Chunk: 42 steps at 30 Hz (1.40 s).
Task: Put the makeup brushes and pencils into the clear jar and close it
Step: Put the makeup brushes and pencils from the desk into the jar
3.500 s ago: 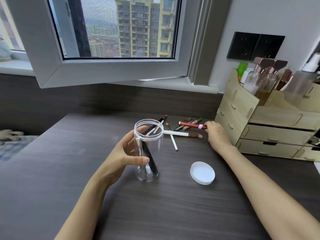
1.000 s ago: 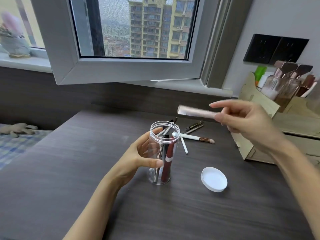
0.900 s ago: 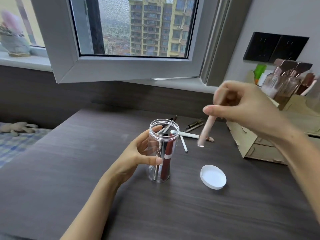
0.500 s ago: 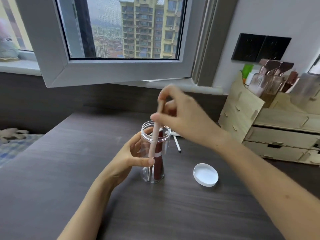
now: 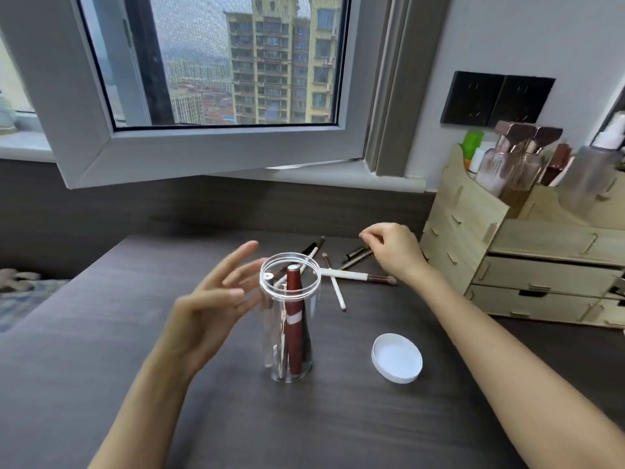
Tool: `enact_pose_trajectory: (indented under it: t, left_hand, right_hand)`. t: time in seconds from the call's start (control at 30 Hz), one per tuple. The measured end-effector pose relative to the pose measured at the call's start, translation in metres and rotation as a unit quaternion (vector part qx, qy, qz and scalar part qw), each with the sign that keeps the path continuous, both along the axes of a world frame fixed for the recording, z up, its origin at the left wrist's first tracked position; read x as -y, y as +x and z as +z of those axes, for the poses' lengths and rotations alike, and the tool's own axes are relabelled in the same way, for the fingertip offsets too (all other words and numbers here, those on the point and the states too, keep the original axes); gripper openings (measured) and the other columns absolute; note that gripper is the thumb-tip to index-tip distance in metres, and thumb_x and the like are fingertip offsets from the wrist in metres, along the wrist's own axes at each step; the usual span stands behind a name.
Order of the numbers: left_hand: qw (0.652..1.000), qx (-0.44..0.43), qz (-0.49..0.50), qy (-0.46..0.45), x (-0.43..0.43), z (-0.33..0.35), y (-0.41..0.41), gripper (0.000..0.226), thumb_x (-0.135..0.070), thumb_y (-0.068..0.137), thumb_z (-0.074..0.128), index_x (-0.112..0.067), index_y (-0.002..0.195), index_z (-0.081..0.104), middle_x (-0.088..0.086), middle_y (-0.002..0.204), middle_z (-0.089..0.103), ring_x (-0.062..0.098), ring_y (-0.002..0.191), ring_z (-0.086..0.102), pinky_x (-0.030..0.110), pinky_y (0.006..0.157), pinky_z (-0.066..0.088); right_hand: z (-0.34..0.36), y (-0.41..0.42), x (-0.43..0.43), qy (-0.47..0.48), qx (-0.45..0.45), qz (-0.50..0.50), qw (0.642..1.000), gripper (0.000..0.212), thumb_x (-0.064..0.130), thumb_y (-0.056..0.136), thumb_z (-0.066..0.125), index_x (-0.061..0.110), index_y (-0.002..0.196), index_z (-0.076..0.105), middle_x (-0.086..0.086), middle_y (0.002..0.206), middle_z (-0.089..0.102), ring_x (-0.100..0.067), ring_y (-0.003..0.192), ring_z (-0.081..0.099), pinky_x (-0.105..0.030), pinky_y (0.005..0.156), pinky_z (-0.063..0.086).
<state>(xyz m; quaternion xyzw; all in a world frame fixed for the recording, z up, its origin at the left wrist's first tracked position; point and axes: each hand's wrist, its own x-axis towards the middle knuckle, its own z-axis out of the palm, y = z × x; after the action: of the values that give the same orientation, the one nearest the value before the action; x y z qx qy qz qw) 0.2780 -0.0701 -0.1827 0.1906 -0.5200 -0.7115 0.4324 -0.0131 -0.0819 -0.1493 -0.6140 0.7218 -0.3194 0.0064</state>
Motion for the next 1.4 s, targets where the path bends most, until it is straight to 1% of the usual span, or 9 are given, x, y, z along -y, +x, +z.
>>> enact_pose_trajectory:
  t: [0.17, 0.37, 0.6, 0.7, 0.87, 1.0, 1.1, 1.2, 1.4]
  left_hand:
    - [0.958, 0.19, 0.216, -0.009, 0.048, 0.012, -0.015, 0.021, -0.005, 0.084, 0.059, -0.018, 0.099, 0.066, 0.007, 0.103, 0.066, 0.026, 0.099, 0.061, 0.027, 0.076, 0.049]
    - [0.896, 0.361, 0.225, -0.127, 0.099, 0.0, -0.055, 0.011, -0.004, 0.084, 0.062, -0.013, 0.085, 0.068, 0.003, 0.075, 0.065, 0.013, 0.068, 0.057, 0.023, 0.063, 0.045]
    - [0.878, 0.416, 0.202, -0.12, 0.114, -0.041, -0.059, 0.006, -0.039, 0.067, 0.067, -0.033, 0.069, 0.067, -0.003, 0.077, 0.071, 0.022, 0.08, 0.065, 0.044, 0.084, 0.053]
    - [0.879, 0.413, 0.209, -0.118, 0.115, -0.047, -0.058, 0.012, -0.047, 0.066, 0.064, -0.037, 0.07, 0.069, -0.008, 0.078, 0.072, 0.022, 0.085, 0.069, 0.047, 0.085, 0.054]
    - [0.901, 0.369, 0.201, -0.111, 0.11, -0.052, -0.054, 0.021, -0.055, 0.061, 0.062, -0.042, 0.075, 0.07, -0.005, 0.071, 0.069, 0.023, 0.076, 0.064, 0.057, 0.084, 0.052]
    - [0.915, 0.34, 0.197, -0.094, 0.103, -0.049, -0.053, 0.02, -0.05, 0.057, 0.065, -0.04, 0.072, 0.071, 0.001, 0.076, 0.07, 0.03, 0.083, 0.066, 0.058, 0.088, 0.051]
    - [0.927, 0.278, 0.244, -0.053, 0.088, -0.039, -0.051, 0.003, -0.031, 0.071, 0.071, -0.032, 0.07, 0.073, 0.003, 0.078, 0.071, 0.027, 0.082, 0.066, 0.05, 0.087, 0.052]
    - [0.938, 0.221, 0.264, -0.036, 0.065, -0.028, -0.044, 0.014, -0.015, 0.088, 0.062, -0.021, 0.08, 0.072, 0.012, 0.086, 0.071, 0.025, 0.084, 0.063, 0.05, 0.087, 0.05]
    - [0.967, 0.11, 0.228, -0.02, 0.011, 0.013, -0.036, 0.038, -0.032, 0.099, 0.037, -0.011, 0.092, 0.068, 0.007, 0.089, 0.07, 0.017, 0.081, 0.064, 0.026, 0.071, 0.046]
  right_hand:
    - [-0.026, -0.031, 0.051, 0.118, -0.212, 0.02, 0.97, 0.024, 0.015, 0.09, 0.052, 0.019, 0.103, 0.072, -0.009, 0.111, 0.069, -0.031, 0.104, 0.059, -0.039, 0.088, 0.05]
    - [-0.036, -0.039, 0.088, 0.172, -0.422, 0.067, 0.888, 0.038, 0.0, 0.088, 0.048, 0.022, 0.113, 0.067, -0.004, 0.118, 0.066, -0.028, 0.114, 0.048, -0.035, 0.085, 0.04]
    - [-0.04, -0.036, 0.105, 0.178, -0.498, 0.106, 0.842, 0.034, -0.005, 0.087, 0.043, 0.011, 0.109, 0.062, -0.007, 0.117, 0.065, -0.027, 0.114, 0.049, -0.034, 0.086, 0.039]
    - [-0.032, -0.036, 0.099, 0.16, -0.445, 0.103, 0.875, 0.026, -0.001, 0.091, 0.04, 0.009, 0.111, 0.054, -0.011, 0.113, 0.065, -0.031, 0.108, 0.054, -0.038, 0.083, 0.041]
    - [0.0, -0.024, 0.06, -0.01, -0.105, 0.077, 0.991, 0.022, 0.024, 0.097, 0.043, 0.017, 0.114, 0.054, -0.005, 0.091, 0.067, -0.03, 0.082, 0.06, -0.036, 0.069, 0.042]
    - [0.037, 0.004, -0.002, -0.099, 0.158, 0.183, 0.965, 0.025, 0.027, 0.092, 0.053, 0.035, 0.114, 0.064, 0.012, 0.06, 0.049, -0.007, 0.057, 0.041, -0.02, 0.056, 0.035]
    - [0.061, 0.027, -0.049, -0.031, 0.145, 0.252, 0.956, 0.027, 0.024, 0.093, 0.052, 0.044, 0.109, 0.062, 0.001, 0.06, 0.046, -0.007, 0.053, 0.035, -0.019, 0.05, 0.029]
    - [0.078, 0.041, -0.073, 0.065, 0.065, 0.294, 0.951, 0.023, 0.016, 0.094, 0.05, 0.029, 0.11, 0.061, 0.002, 0.065, 0.055, -0.013, 0.057, 0.042, -0.022, 0.057, 0.037]
    - [0.116, 0.069, -0.079, 0.101, -0.014, 0.301, 0.948, 0.016, 0.026, 0.081, 0.069, 0.011, 0.08, 0.065, -0.009, 0.063, 0.066, -0.006, 0.053, 0.052, -0.023, 0.057, 0.044]
